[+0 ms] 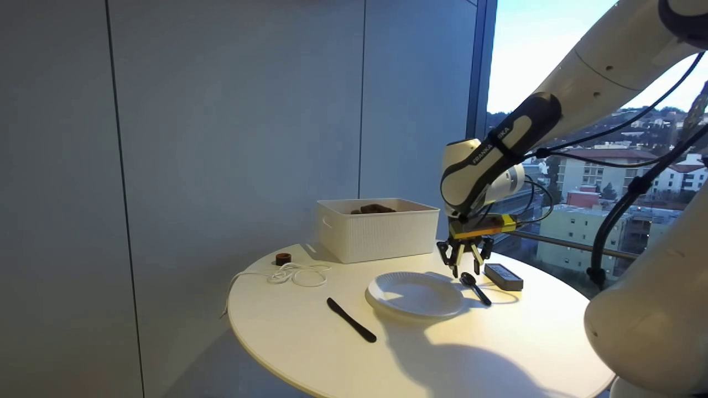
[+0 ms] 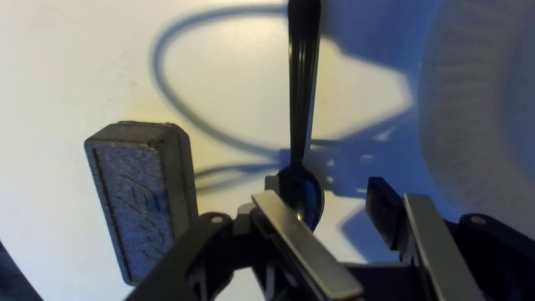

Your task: Move the black knife to the left side of the white plate and then move the black spoon to the right side of the white plate

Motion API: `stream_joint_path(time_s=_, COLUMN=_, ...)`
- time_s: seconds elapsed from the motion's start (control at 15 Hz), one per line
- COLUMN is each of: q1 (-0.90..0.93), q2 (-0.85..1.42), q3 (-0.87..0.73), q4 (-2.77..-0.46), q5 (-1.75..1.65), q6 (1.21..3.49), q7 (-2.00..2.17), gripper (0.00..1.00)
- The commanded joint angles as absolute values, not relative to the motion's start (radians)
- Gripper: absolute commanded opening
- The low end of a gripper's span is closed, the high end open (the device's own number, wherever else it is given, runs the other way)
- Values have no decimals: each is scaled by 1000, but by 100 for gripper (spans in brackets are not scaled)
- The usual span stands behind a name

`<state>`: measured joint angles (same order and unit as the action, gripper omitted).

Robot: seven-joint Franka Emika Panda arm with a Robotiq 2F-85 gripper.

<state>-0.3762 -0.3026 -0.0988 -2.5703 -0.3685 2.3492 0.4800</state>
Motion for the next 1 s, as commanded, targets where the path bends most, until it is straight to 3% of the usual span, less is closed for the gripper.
stream_joint_path(time_s=0.0, q1=-342, q2=-458, q3=-86, q4=-2582, q5=-354, q6=2293, q7=460, gripper=89)
stream_joint_path(time_s=0.13, q1=-289, q2=-540, q3=-82, q4=-2593, q5=-280, q6=2267, q7=393, gripper=100)
stream_joint_path(time_s=0.53, q1=-89, q2=-674, q3=-48, q4=-2569, q5=-45, q6=2107, q7=186, gripper=100)
stream_joint_path(time_s=0.93, q1=-83, q2=-679, q3=9, q4=-2569, q5=-52, q6=2068, q7=224, gripper=100)
